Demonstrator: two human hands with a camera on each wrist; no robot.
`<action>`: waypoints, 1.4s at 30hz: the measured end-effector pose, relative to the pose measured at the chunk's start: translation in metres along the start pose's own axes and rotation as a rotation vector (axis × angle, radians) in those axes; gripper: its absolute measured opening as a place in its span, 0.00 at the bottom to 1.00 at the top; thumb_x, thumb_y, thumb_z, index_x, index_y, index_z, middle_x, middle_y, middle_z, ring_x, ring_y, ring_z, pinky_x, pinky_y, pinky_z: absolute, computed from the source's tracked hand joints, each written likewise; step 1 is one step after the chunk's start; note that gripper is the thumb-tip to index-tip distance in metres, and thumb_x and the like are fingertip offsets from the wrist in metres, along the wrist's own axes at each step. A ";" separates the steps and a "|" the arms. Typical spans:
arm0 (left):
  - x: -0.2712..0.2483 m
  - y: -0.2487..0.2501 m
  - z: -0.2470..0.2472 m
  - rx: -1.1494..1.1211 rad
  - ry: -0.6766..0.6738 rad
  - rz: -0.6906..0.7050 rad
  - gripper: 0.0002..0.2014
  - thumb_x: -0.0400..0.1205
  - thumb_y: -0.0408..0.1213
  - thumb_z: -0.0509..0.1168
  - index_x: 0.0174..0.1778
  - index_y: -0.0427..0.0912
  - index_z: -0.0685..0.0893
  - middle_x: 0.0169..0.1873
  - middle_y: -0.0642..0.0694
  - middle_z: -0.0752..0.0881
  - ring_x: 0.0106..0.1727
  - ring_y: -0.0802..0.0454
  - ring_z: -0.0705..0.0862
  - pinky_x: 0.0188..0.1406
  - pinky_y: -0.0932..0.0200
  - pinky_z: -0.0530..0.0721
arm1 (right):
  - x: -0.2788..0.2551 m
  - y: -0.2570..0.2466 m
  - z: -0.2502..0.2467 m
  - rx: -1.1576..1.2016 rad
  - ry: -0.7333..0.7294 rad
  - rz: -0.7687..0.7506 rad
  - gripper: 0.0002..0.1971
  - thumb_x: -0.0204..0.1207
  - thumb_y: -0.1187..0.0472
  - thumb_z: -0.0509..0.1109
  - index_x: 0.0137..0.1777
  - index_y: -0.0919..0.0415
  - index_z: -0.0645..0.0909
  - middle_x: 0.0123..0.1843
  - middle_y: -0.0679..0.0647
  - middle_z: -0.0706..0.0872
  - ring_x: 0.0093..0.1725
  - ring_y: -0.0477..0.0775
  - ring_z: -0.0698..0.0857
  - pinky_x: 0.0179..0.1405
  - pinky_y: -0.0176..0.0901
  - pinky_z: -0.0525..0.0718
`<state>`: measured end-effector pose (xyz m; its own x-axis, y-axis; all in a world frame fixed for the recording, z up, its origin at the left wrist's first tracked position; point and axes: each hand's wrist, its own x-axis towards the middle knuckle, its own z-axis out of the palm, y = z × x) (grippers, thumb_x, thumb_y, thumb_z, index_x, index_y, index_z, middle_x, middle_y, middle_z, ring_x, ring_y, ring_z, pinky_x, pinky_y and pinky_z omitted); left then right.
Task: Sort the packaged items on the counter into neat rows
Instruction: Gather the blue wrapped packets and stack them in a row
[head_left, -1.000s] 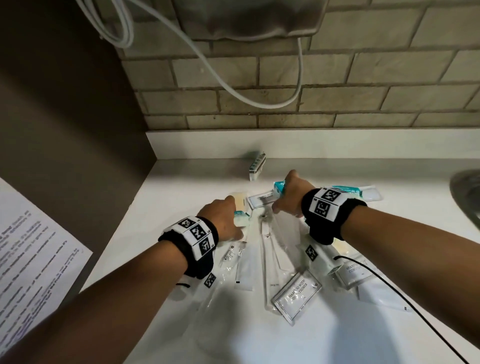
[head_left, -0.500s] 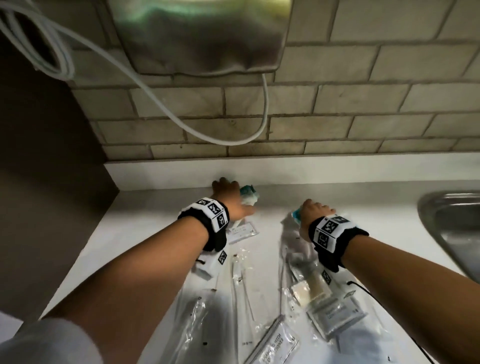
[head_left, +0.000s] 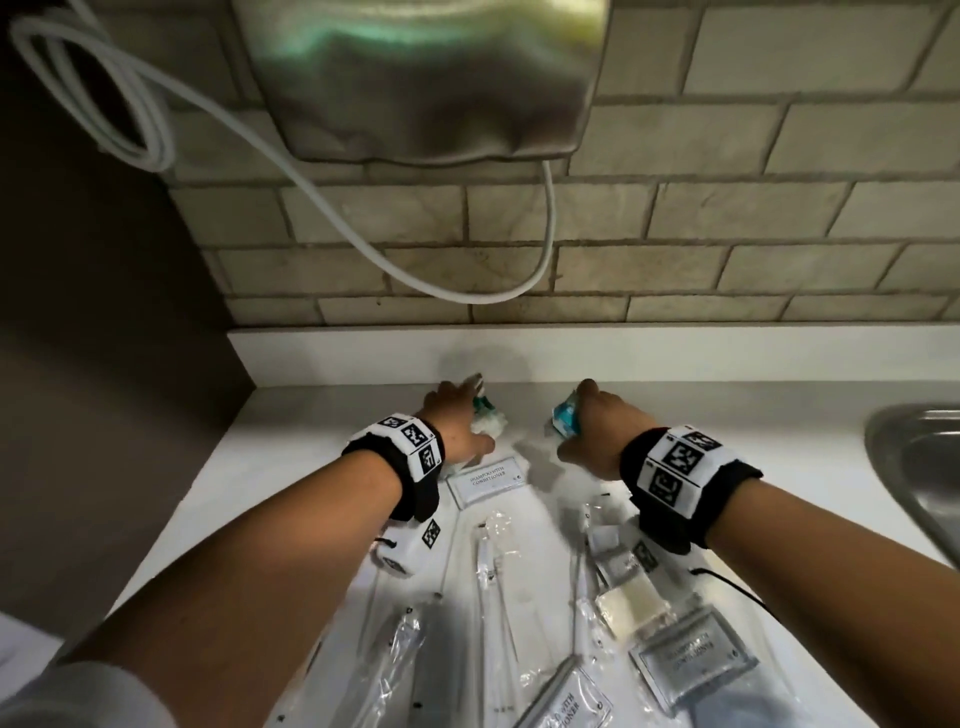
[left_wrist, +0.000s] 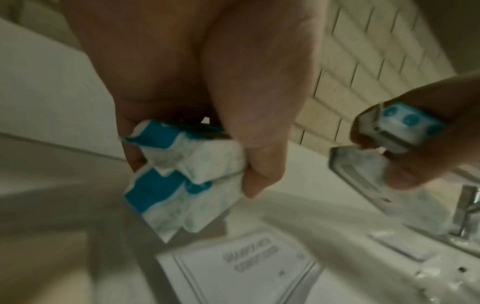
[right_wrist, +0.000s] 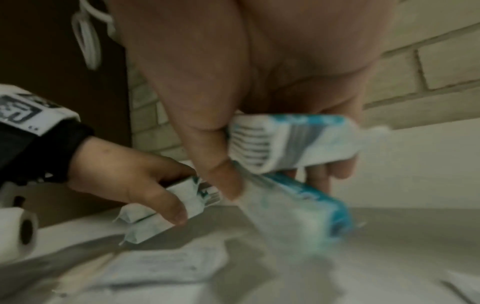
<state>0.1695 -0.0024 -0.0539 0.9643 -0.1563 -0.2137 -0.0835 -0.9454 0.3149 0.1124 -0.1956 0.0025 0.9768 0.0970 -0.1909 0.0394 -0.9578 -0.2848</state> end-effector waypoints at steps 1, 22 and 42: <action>-0.013 -0.003 -0.009 -0.006 0.013 0.023 0.50 0.74 0.50 0.73 0.86 0.49 0.48 0.74 0.34 0.68 0.73 0.33 0.69 0.70 0.45 0.73 | -0.004 -0.009 -0.002 0.023 -0.002 -0.039 0.28 0.73 0.53 0.72 0.69 0.63 0.66 0.61 0.61 0.82 0.49 0.60 0.82 0.42 0.43 0.76; -0.233 -0.151 -0.038 0.017 -0.084 -0.146 0.23 0.71 0.50 0.76 0.57 0.52 0.74 0.56 0.52 0.72 0.61 0.46 0.72 0.62 0.48 0.76 | -0.041 -0.180 0.055 0.118 -0.129 -0.389 0.42 0.65 0.47 0.82 0.73 0.64 0.66 0.51 0.58 0.82 0.46 0.57 0.79 0.41 0.42 0.75; -0.222 -0.183 -0.030 0.135 -0.215 0.033 0.32 0.72 0.35 0.73 0.73 0.44 0.74 0.81 0.49 0.66 0.77 0.48 0.68 0.72 0.62 0.69 | 0.013 -0.223 0.083 0.119 -0.190 -0.295 0.38 0.64 0.53 0.83 0.69 0.62 0.69 0.55 0.59 0.81 0.49 0.59 0.82 0.42 0.50 0.86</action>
<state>-0.0221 0.2139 -0.0358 0.8861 -0.2313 -0.4017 -0.1606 -0.9661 0.2021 0.0987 0.0416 -0.0140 0.8701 0.4234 -0.2523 0.2777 -0.8441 -0.4588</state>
